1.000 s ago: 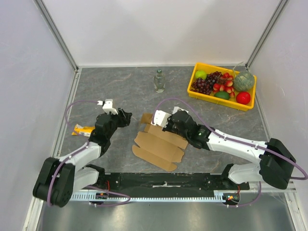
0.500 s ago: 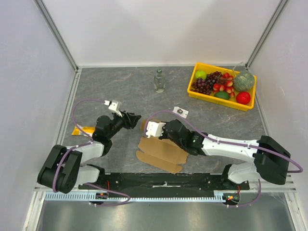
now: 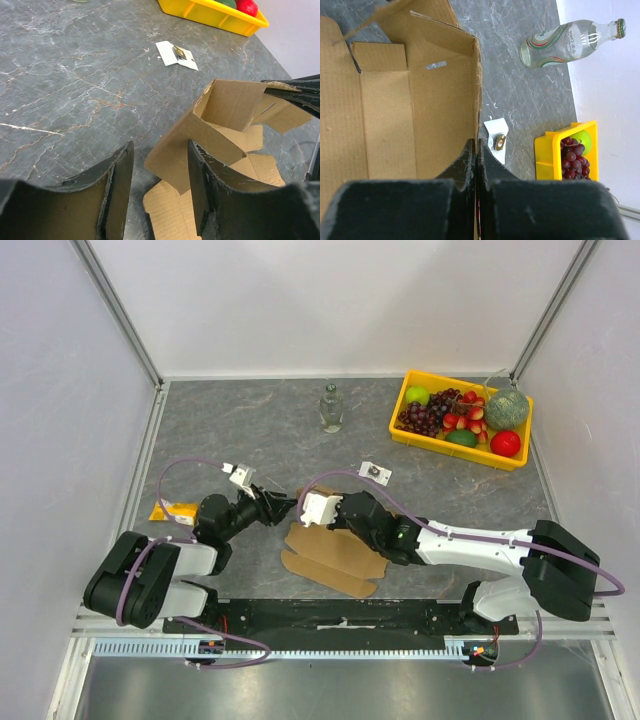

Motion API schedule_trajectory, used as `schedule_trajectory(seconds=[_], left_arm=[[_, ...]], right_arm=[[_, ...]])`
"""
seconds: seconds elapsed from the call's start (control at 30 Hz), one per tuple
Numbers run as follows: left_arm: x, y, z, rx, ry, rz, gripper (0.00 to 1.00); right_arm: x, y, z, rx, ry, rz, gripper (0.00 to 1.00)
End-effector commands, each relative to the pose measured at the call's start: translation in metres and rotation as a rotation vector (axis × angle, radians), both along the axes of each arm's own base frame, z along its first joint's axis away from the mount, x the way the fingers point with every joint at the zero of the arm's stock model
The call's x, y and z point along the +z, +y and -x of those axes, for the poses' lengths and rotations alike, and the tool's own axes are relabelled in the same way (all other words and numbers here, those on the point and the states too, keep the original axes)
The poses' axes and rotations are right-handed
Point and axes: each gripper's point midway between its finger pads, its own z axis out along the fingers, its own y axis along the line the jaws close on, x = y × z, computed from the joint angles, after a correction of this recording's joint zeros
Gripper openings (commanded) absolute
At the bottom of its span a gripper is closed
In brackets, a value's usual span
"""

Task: Fold the paper box

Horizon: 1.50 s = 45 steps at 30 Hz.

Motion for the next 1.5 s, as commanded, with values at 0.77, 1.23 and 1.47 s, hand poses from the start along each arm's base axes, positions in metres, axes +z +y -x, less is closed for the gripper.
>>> schedule_trajectory(seconds=[0.77, 1.23, 1.47], left_arm=[[0.015, -0.017, 0.017, -0.139, -0.072, 0.081, 0.52], [0.014, -0.036, 0.03, -0.298, -0.07, 0.162, 0.5], [0.022, -0.036, 0.03, -0.302, -0.101, 0.166, 0.5]], right_arm=[[-0.004, 0.017, 0.0, -0.013, 0.059, -0.011, 0.0], [-0.001, 0.005, -0.008, -0.015, -0.036, 0.067, 0.0], [0.002, 0.008, -0.006, 0.008, -0.06, 0.043, 0.0]])
